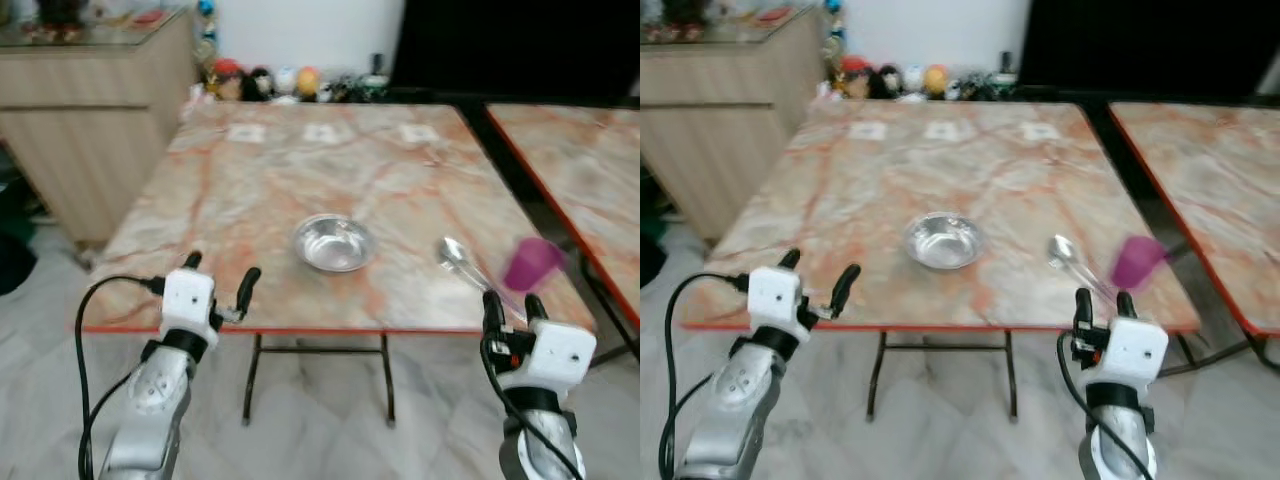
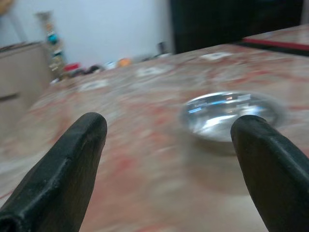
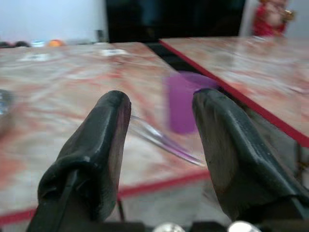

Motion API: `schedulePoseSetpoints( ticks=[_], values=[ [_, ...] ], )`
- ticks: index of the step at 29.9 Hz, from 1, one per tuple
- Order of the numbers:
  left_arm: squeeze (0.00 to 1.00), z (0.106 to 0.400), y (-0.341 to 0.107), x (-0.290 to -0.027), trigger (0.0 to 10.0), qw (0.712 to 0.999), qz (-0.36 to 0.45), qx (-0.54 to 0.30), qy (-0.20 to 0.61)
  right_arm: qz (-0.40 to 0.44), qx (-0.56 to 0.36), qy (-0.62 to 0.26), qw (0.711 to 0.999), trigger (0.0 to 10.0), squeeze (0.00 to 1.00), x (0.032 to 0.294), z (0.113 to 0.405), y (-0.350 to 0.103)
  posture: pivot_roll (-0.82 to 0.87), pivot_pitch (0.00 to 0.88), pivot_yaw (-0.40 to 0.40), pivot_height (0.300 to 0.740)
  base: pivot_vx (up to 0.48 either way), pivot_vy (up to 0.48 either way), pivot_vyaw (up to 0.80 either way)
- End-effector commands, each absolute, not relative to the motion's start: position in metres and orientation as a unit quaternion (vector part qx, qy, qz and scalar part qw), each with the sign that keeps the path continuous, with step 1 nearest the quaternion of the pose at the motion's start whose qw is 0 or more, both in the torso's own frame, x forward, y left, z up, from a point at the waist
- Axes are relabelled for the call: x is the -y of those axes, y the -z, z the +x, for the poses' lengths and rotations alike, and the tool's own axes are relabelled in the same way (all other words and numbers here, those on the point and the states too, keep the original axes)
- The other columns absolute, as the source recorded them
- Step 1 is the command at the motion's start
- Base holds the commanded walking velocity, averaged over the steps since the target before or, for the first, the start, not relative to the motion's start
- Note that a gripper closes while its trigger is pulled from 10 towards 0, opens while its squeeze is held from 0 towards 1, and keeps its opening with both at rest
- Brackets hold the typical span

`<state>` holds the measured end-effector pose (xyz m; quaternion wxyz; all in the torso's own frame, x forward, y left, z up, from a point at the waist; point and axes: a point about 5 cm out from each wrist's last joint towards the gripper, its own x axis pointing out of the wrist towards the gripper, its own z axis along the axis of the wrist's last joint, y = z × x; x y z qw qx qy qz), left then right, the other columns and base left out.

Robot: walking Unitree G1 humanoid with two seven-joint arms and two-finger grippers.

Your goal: Setting the table

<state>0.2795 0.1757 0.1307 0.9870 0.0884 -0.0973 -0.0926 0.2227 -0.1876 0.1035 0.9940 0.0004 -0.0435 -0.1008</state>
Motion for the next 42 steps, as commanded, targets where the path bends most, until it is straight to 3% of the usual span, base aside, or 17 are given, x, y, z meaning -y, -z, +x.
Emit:
schedulePoseSetpoints(
  ticks=[1, 9, 14, 19, 26, 32, 37, 39, 42],
  values=[
    [0.0, 0.28, -0.134, -0.173, 10.0, 0.986, 0.086, 0.102, 0.101, 0.002, 0.049, 0.105, 0.993, 10.0, 0.0, 0.19, 0.222, -0.105, 0.05, 0.0, -0.005, 0.74, 0.0, 0.0, 0.0],
    [0.0, 0.279, -0.132, -0.172, 10.0, 0.986, 0.082, 0.1, 0.104, -0.002, 0.01, 0.111, 0.994, 10.0, 0.0, 0.193, 0.22, -0.089, 0.05, 0.0, -0.004, 0.74, 0.0, 0.0, 0.0],
    [0.0, 0.281, -0.133, -0.169, 10.0, 0.986, 0.073, 0.101, 0.113, -0.021, -0.123, 0.108, 0.986, 10.0, 0.0, 0.199, 0.212, -0.042, 0.05, 0.0, -0.008, 0.74, 0.0, 0.0, 0.0],
    [0.0, 0.281, -0.132, -0.167, 10.0, 0.986, 0.067, 0.099, 0.112, -0.015, -0.177, 0.1, 0.979, 10.0, 0.0, 0.201, 0.208, -0.016, 0.05, 0.0, -0.016, 0.74, 0.0, 0.0, 0.0],
    [0.0, 0.282, -0.134, -0.172, 10.0, 0.988, 0.064, 0.101, 0.101, 0.011, -0.31, 0.094, 0.946, 10.0, 0.0, 0.198, 0.201, 0.033, 0.05, 0.0, -0.017, 0.74, 0.0, 0.0, 0.0],
    [0.0, 0.284, -0.136, -0.172, 10.0, 0.988, 0.061, 0.104, 0.101, 0.052, -0.361, 0.109, 0.925, 10.0, 0.0, 0.199, 0.196, 0.06, 0.05, 0.0, -0.01, 0.74, 0.0, 0.0, 0.0],
    [0.0, 0.285, -0.136, -0.171, 10.0, 0.987, 0.067, 0.103, 0.106, 0.066, -0.421, 0.098, 0.899, 10.0, 0.0, 0.19, 0.177, 0.081, 0.06, 0.0, -0.01, 0.74, 0.0, 0.0, 0.0],
    [0.0, 0.286, -0.139, -0.174, 10.0, 0.988, 0.064, 0.105, 0.099, 0.068, -0.461, 0.11, 0.878, 10.0, 0.0, 0.188, 0.155, 0.093, 0.07, 0.0, -0.001, 0.74, 0.0, 0.0, 0.0],
    [0.0, 0.286, -0.138, -0.174, 10.0, 0.987, 0.067, 0.101, 0.102, 0.065, -0.467, 0.1, 0.876, 10.0, 0.0, 0.183, 0.148, 0.096, 0.07, 0.0, 0.005, 0.74, 0.0, 0.0, 0.0]
  ],
)
